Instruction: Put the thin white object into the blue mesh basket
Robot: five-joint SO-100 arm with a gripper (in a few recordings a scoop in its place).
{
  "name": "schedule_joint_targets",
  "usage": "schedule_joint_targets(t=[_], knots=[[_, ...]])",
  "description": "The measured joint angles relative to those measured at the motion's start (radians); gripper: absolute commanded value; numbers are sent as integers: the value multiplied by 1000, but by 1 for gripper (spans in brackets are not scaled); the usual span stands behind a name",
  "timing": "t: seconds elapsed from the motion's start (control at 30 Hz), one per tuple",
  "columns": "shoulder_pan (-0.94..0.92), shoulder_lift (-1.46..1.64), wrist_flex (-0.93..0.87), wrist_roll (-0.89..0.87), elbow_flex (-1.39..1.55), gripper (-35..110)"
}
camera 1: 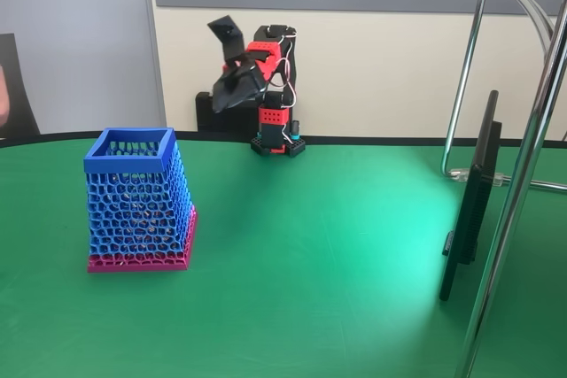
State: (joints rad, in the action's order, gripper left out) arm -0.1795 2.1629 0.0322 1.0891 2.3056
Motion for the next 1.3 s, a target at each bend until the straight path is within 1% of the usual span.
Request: schedule_joint_targets(t=[0.17,0.2,0.33,0.47,0.6,0.8,1.07,1.17,1.3], knots=[[86,181,-20,-130,141,14],[98,229,-46,-187,176,13],[135,339,-124,-296,241,9],[140,476,-224,-466,327,5],[152,604,-291,-568,428,0],[181,821,-448,-676,583,0],[192,1068,-673,-773,703,0],[183,1127,-724,-798,739,0],[166,1149,-747,-838,767,0]])
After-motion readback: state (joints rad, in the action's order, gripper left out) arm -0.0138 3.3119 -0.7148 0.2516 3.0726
